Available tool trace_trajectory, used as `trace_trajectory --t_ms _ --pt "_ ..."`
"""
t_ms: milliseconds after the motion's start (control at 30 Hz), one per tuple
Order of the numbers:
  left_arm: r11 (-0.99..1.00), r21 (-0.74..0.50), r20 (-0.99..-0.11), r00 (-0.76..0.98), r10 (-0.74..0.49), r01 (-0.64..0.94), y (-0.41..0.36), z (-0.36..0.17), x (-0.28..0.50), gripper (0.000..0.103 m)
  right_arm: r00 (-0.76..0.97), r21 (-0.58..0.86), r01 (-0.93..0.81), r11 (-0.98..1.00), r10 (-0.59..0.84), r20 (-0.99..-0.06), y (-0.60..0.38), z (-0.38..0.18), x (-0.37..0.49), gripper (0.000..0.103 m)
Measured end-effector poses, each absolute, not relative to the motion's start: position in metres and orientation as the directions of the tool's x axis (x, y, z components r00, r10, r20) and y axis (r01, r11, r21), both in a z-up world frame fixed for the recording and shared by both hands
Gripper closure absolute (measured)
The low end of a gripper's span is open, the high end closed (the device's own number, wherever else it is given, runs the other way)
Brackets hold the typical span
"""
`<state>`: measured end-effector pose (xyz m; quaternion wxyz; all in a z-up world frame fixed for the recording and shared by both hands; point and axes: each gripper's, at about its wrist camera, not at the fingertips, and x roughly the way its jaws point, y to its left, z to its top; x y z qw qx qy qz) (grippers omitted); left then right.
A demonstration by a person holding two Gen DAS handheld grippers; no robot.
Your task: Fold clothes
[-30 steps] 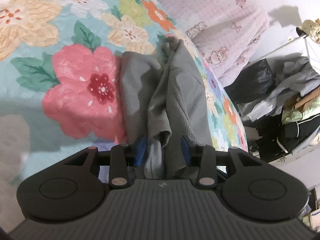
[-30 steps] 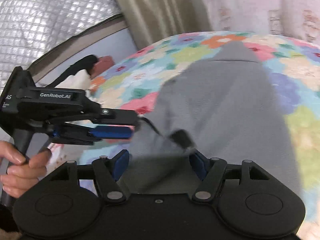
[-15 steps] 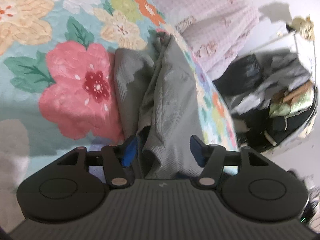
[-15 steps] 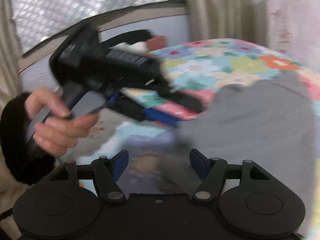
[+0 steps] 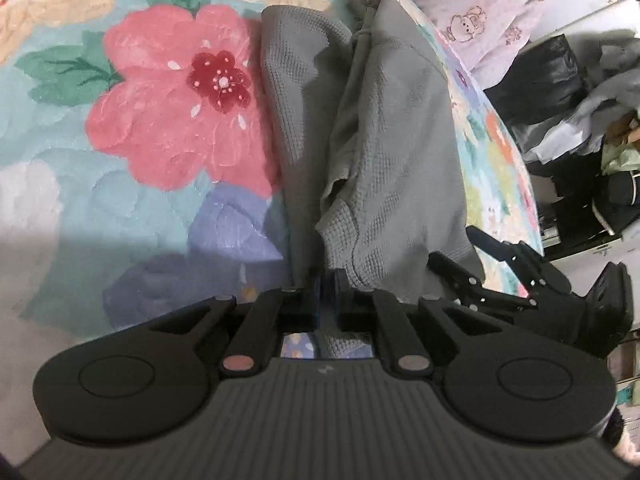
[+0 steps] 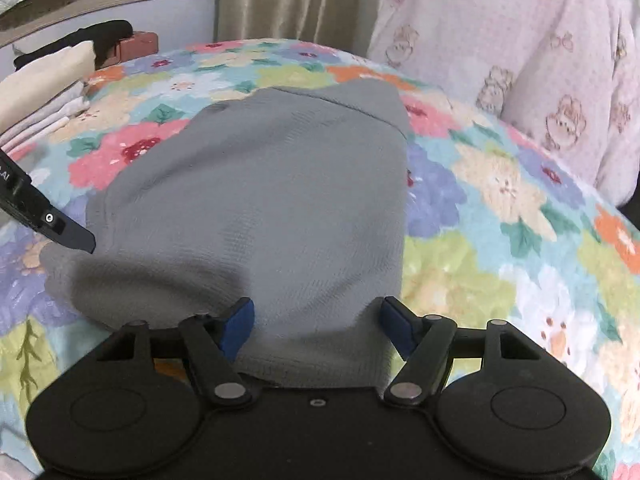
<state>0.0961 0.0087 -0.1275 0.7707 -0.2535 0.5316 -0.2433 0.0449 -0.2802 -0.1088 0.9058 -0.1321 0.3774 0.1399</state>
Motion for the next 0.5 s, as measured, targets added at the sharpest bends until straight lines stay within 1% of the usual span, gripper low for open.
trace_trajectory --t_ms 100,167,233,300,333,400,500 --pt "0.766 -0.629 -0.701 0.33 -0.633 0.132 0.008 -0.12 0.095 0.097 0.64 -0.119 -0.363 0.924 0.154 -0.753 -0.28 -0.109 0.051 0.027" --pt "0.76 -0.636 -0.691 0.339 -0.638 0.133 0.011 -0.117 0.093 0.097 0.594 -0.117 -0.387 0.915 0.151 -0.79 -0.281 -0.105 0.058 0.027" --pt "0.736 -0.664 -0.656 0.369 -0.659 0.134 0.019 -0.11 0.093 0.095 0.509 -0.108 -0.466 0.878 0.167 -0.844 -0.278 -0.091 0.068 0.027" --pt "0.704 -0.698 -0.606 0.414 -0.679 0.131 0.033 -0.1 0.09 0.088 0.441 -0.078 -0.548 0.833 0.209 -0.873 -0.278 -0.063 0.082 0.028" --pt "0.688 -0.713 -0.579 0.441 -0.685 0.132 0.043 -0.097 0.089 0.085 0.428 -0.058 -0.572 0.818 0.236 -0.873 -0.278 -0.045 0.091 0.027" --pt "0.672 -0.727 -0.54 0.488 -0.685 0.138 0.054 -0.09 0.089 0.076 0.401 0.005 -0.584 0.812 0.294 -0.867 -0.278 -0.014 0.113 0.026" --pt "0.671 -0.731 -0.527 0.521 -0.671 0.125 0.062 -0.092 0.096 0.075 0.366 0.137 -0.553 0.822 0.387 -0.846 -0.279 0.015 0.155 0.023"
